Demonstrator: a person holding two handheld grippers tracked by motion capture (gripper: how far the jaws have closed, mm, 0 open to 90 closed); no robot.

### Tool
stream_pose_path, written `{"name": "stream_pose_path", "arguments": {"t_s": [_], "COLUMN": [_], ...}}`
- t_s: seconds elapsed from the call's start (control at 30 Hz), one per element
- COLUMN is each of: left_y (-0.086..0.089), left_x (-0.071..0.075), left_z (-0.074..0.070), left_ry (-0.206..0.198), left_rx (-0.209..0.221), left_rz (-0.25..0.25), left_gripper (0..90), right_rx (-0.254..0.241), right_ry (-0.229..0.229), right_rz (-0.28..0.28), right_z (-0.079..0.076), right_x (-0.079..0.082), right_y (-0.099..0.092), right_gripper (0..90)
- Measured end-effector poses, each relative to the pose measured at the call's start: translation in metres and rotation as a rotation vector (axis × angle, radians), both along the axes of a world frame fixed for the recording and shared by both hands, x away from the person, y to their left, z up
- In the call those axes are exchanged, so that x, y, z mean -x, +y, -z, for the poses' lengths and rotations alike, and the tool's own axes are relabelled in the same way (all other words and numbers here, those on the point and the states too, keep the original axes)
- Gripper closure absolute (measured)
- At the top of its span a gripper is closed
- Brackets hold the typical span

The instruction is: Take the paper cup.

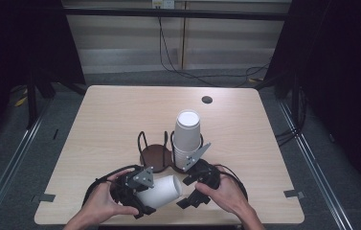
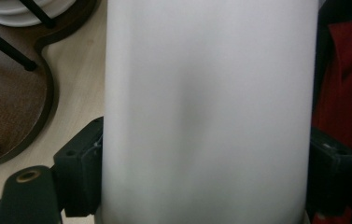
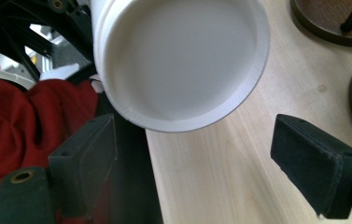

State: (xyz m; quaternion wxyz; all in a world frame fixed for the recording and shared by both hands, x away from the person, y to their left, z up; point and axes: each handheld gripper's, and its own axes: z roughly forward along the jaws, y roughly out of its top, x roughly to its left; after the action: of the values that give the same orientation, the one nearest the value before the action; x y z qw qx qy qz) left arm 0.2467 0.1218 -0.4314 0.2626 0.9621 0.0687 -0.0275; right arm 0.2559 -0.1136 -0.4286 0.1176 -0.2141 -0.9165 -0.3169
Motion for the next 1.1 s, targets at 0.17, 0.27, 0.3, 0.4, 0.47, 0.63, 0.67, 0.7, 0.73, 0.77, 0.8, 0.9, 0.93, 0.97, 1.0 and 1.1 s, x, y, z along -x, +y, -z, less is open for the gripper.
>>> {"name": "stream_pose_path", "arguments": {"t_s": [0.17, 0.27, 0.3, 0.4, 0.47, 0.63, 0.67, 0.7, 0.73, 0.77, 0.8, 0.9, 0.93, 0.97, 1.0, 1.1], "left_y": [-0.004, -0.009, -0.010, -0.014, -0.015, -0.018, -0.019, -0.019, -0.020, -0.020, -0.020, -0.022, -0.022, -0.023, -0.024, -0.023], "left_x": [0.003, 0.008, 0.009, 0.011, 0.012, 0.013, 0.015, 0.015, 0.015, 0.015, 0.015, 0.015, 0.016, 0.017, 0.018, 0.018], "left_z": [-0.001, -0.003, -0.003, -0.004, -0.004, -0.003, -0.002, -0.002, -0.002, -0.002, -0.002, 0.000, 0.001, 0.001, 0.002, 0.001], "left_ry": [-0.002, -0.005, -0.008, -0.021, -0.020, -0.021, -0.015, -0.017, -0.018, -0.018, -0.021, -0.020, -0.018, -0.021, -0.022, -0.022], "left_rx": [-0.018, -0.031, -0.033, -0.042, -0.061, -0.094, -0.090, -0.093, -0.097, -0.097, -0.096, -0.098, -0.096, -0.097, -0.092, -0.097], "left_rz": [0.026, 0.042, 0.040, 0.045, 0.048, 0.077, 0.073, 0.072, 0.076, 0.076, 0.080, 0.084, 0.081, 0.084, 0.073, 0.089], "left_gripper": [17.0, 17.0, 17.0, 17.1, 17.1, 17.1, 17.0, 17.1, 17.0, 17.1, 17.1, 17.1, 17.1, 17.1, 17.1, 17.1], "right_rx": [0.005, 0.000, 0.013, 0.031, 0.036, 0.045, 0.037, 0.042, 0.029, 0.029, 0.032, 0.016, 0.016, 0.017, 0.019, 0.025], "right_ry": [0.006, 0.006, 0.013, 0.018, 0.018, 0.020, 0.017, 0.019, 0.023, 0.023, 0.030, 0.046, 0.046, 0.055, 0.051, 0.043], "right_rz": [-0.030, -0.048, -0.049, -0.066, -0.079, -0.095, -0.104, -0.106, -0.111, -0.111, -0.114, -0.131, -0.131, -0.127, -0.126, -0.122], "right_z": [-0.001, -0.002, -0.003, -0.002, -0.002, -0.004, -0.004, -0.005, -0.005, -0.005, -0.005, -0.003, -0.003, -0.003, -0.003, -0.004], "right_x": [0.001, 0.001, 0.002, 0.003, 0.004, 0.006, 0.006, 0.007, 0.007, 0.007, 0.007, 0.007, 0.007, 0.007, 0.007, 0.007], "right_y": [0.004, 0.007, 0.008, 0.012, 0.015, 0.020, 0.021, 0.022, 0.023, 0.023, 0.023, 0.025, 0.025, 0.025, 0.025, 0.026], "right_gripper": [14.3, 14.3, 14.3, 15.5, 15.7, 18.6, 19.0, 18.7, 18.5, 18.5, 18.0, 17.3, 17.3, 17.8, 19.0, 22.7]}}
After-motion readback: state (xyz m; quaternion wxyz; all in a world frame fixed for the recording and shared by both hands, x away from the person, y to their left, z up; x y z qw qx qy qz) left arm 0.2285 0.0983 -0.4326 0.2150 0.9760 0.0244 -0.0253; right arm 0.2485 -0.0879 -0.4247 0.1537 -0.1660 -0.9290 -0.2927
